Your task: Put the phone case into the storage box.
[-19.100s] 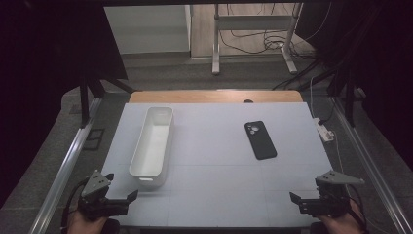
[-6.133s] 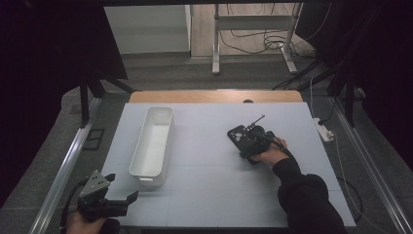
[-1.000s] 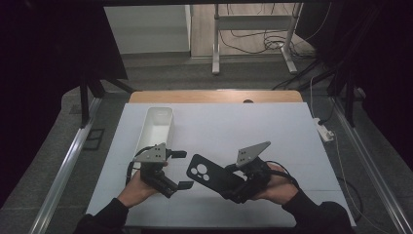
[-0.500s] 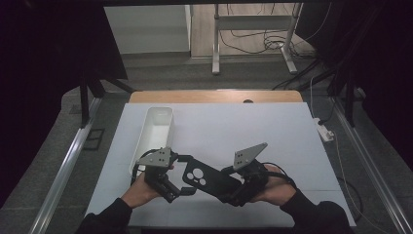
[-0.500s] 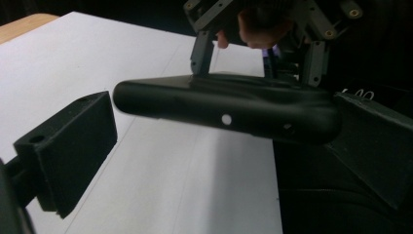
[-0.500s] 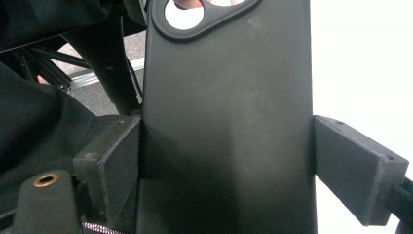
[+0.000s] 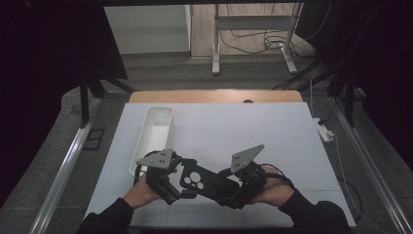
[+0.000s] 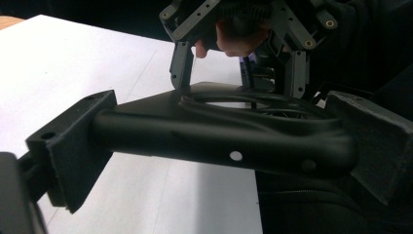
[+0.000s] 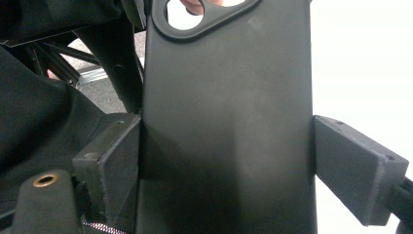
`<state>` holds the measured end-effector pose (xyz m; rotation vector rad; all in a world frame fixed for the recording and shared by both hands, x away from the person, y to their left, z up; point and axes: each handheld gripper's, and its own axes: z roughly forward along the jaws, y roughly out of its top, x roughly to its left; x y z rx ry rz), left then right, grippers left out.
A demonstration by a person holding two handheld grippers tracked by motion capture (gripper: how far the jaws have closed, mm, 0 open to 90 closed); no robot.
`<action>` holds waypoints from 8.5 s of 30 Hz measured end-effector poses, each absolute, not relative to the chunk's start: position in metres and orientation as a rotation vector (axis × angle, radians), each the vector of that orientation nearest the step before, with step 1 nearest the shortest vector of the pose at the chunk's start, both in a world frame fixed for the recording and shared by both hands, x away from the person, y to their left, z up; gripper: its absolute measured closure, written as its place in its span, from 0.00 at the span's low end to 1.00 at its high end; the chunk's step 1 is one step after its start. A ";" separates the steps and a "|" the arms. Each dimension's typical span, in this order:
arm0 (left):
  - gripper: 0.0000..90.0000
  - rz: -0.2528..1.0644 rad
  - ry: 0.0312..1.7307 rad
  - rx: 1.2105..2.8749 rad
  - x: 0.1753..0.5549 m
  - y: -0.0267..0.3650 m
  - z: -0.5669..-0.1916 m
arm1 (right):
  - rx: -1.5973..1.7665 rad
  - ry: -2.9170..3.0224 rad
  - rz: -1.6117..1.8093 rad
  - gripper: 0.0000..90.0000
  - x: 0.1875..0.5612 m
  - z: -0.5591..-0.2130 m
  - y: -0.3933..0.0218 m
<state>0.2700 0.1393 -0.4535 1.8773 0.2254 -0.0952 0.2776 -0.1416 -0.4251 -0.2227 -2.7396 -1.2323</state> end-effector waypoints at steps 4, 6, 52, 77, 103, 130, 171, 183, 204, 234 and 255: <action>0.05 -0.108 0.214 1.869 0.270 0.139 -0.454 | -0.210 -2.731 -1.237 0.16 0.277 -0.425 -0.141; 0.05 -0.115 0.206 1.869 0.270 0.139 -0.454 | -0.207 -2.728 -1.236 0.16 0.277 -0.425 -0.141; 0.14 -0.200 0.216 1.870 0.270 0.138 -0.451 | -0.147 -2.712 -1.242 0.14 0.276 -0.430 -0.138; 0.15 -0.106 0.315 1.924 0.274 0.147 -0.445 | -0.212 -2.814 -1.169 0.02 0.281 -0.437 -0.142; 0.15 0.111 0.536 1.959 0.280 0.166 -0.435 | -0.575 -2.950 -1.107 0.00 0.294 -0.451 -0.174; 0.15 0.248 0.707 1.945 0.292 0.188 -0.425 | -0.982 -3.032 -1.112 0.00 0.284 -0.468 -0.226; 0.15 0.370 0.942 1.902 0.313 0.236 -0.395 | -1.468 -2.908 -1.194 0.00 0.259 -0.460 -0.298; 0.15 0.416 1.046 1.921 0.318 0.251 -0.383 | -1.533 -2.862 -1.258 0.00 0.247 -0.454 -0.311; 0.15 0.479 1.221 1.962 0.339 0.259 -0.372 | -1.529 -2.859 -1.277 0.00 0.238 -0.451 -0.310; 0.15 0.531 1.418 2.036 0.391 0.230 -0.384 | -1.501 -2.860 -1.261 0.00 0.239 -0.451 -0.310; 0.15 0.535 1.572 2.031 0.418 0.214 -0.398 | -1.482 -2.861 -1.248 0.00 0.239 -0.452 -0.310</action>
